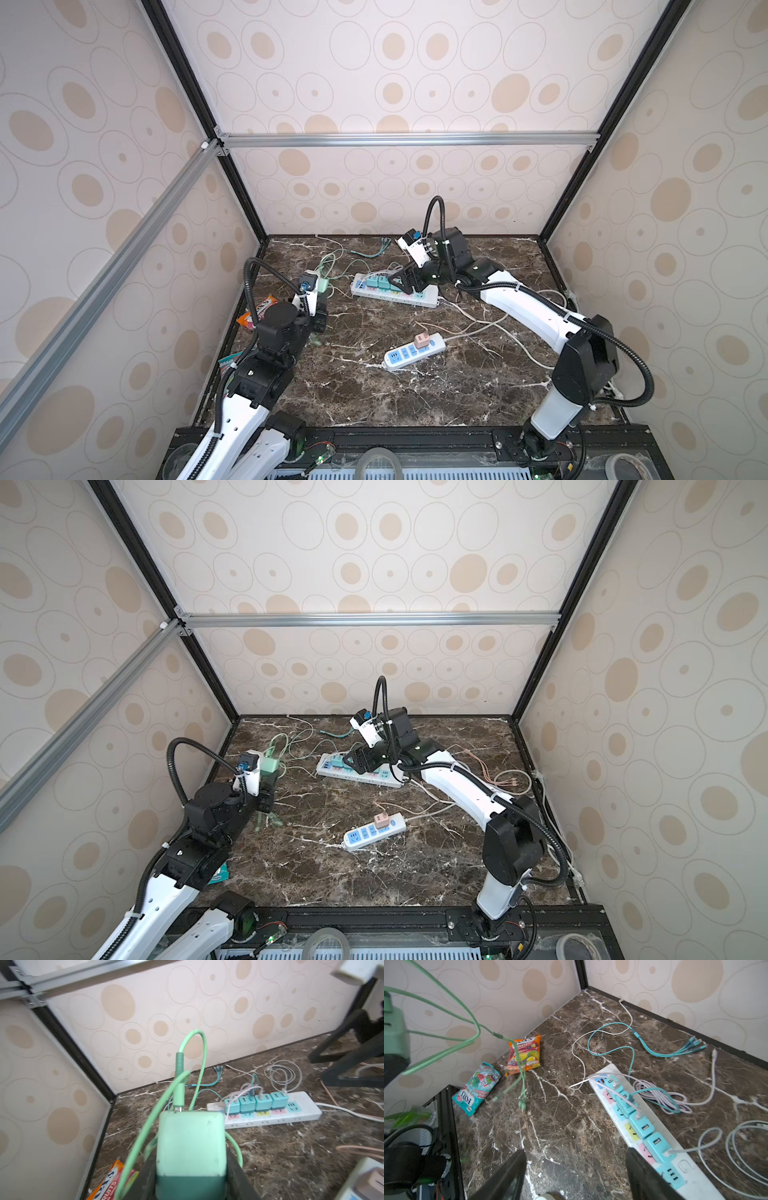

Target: Insert the plug

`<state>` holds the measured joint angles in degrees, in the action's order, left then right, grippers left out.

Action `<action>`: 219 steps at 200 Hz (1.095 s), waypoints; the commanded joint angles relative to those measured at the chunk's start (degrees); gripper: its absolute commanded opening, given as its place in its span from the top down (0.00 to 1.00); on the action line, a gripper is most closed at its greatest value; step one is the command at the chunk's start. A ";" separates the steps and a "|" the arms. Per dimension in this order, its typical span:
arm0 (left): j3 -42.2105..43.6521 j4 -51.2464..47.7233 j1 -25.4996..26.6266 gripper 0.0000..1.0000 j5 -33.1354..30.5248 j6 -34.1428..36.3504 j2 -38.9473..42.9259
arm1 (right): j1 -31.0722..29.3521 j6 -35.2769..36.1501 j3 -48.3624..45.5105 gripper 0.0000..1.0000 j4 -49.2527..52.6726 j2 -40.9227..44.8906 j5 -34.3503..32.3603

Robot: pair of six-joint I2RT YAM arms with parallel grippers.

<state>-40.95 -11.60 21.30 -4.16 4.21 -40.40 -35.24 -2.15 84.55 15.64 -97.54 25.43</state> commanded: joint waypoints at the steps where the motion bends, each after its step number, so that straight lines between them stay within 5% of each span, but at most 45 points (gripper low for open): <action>1: -0.47 -1.12 -0.03 1.00 13.68 1.85 -2.62 | -1.37 2.11 -2.82 0.22 -5.83 1.99 5.74; 66: 0.04 0.84 -0.09 1.00 21.13 4.12 -4.91 | -3.53 4.67 -5.88 0.22 -11.76 2.84 9.45; 131: 1.48 2.07 -0.03 1.00 22.33 3.88 -5.08 | -4.28 6.73 -11.23 0.28 -15.53 8.23 2.60; 178: 1.62 2.23 -0.03 1.00 22.70 3.71 -4.99 | -7.44 14.16 -14.67 0.53 -15.12 13.89 3.40; 219: 1.59 2.19 -0.04 1.00 23.45 3.62 -5.03 | -13.49 21.00 -12.37 0.63 -13.97 10.55 -7.57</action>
<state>-38.87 -11.25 21.30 17.91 6.70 -45.65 -46.28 12.75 70.61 1.17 -84.66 24.99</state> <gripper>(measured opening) 0.412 0.371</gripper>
